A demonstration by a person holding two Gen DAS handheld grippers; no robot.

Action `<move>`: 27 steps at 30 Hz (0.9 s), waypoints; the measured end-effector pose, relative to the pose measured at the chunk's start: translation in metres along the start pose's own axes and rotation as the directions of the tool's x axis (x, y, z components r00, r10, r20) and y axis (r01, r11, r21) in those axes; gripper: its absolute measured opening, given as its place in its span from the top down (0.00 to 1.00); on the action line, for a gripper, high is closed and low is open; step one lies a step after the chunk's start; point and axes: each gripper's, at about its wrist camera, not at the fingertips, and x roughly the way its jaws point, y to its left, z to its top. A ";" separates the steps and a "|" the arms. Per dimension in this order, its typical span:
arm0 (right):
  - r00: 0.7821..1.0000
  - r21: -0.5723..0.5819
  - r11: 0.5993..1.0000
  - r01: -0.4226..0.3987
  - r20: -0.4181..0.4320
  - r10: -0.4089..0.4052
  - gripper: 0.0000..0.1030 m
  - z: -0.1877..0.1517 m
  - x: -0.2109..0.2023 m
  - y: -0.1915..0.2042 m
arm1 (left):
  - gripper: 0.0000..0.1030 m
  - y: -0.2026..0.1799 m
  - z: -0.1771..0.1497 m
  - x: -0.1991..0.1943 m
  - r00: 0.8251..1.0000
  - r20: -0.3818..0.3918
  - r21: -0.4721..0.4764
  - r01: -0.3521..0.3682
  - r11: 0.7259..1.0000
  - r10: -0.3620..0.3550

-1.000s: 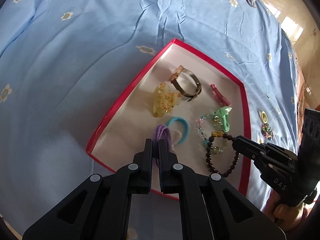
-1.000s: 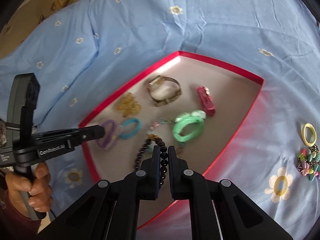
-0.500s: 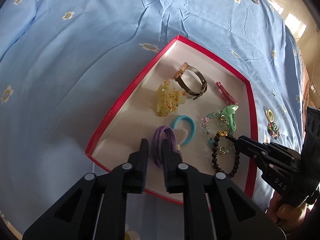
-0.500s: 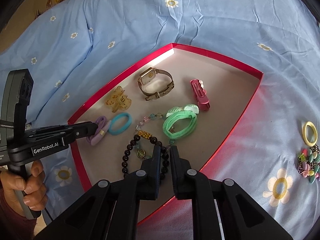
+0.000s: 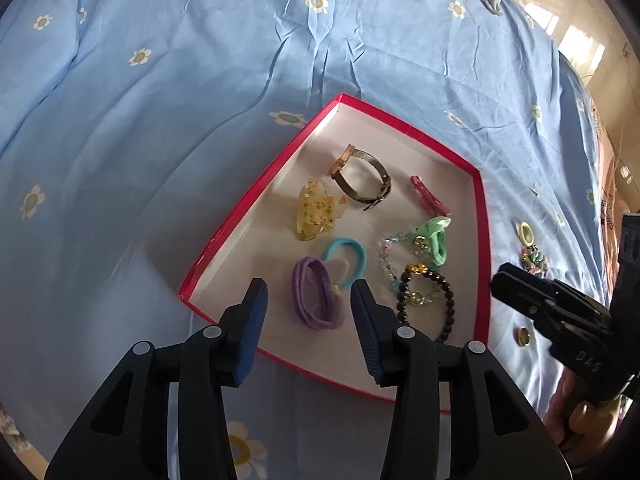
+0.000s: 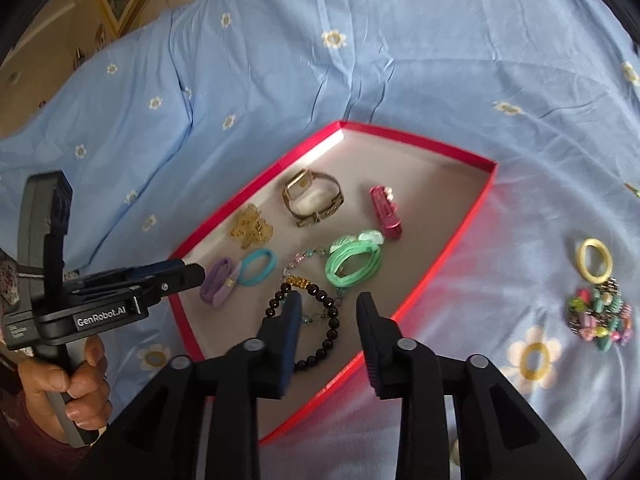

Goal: Organize jewelry
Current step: 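Carry the hair tie and bracelet into the red box and open both grippers, then grasp the gold ring with the left gripper while the right gripper grasps the beaded charm bundle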

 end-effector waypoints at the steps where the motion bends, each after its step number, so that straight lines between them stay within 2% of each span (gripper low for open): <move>1: 1.000 0.006 1.000 -0.002 0.012 0.002 0.65 -0.001 -0.006 -0.002 | 0.57 -0.001 -0.001 -0.002 1.000 0.002 -0.002 0.004 1.000 -0.004; 4: 0.999 0.025 1.000 0.005 0.045 -0.006 0.55 -0.005 -0.023 -0.009 | 0.55 -0.005 -0.002 -0.006 1.000 0.005 -0.003 0.012 1.000 -0.012; 8: 0.997 0.051 0.998 0.039 0.066 -0.042 0.54 -0.014 -0.043 -0.023 | 0.51 -0.015 -0.006 -0.010 1.000 0.007 0.001 0.028 1.000 -0.028; 11: 0.995 0.087 0.994 0.063 0.074 -0.070 0.49 -0.022 -0.056 -0.039 | 0.50 -0.026 -0.008 -0.013 0.999 0.006 0.017 0.045 0.999 -0.045; 27: 0.971 0.250 0.950 0.189 0.096 -0.219 0.49 -0.061 -0.112 -0.121 | 0.50 -0.106 -0.012 -0.004 0.992 -0.037 0.157 0.128 0.979 -0.123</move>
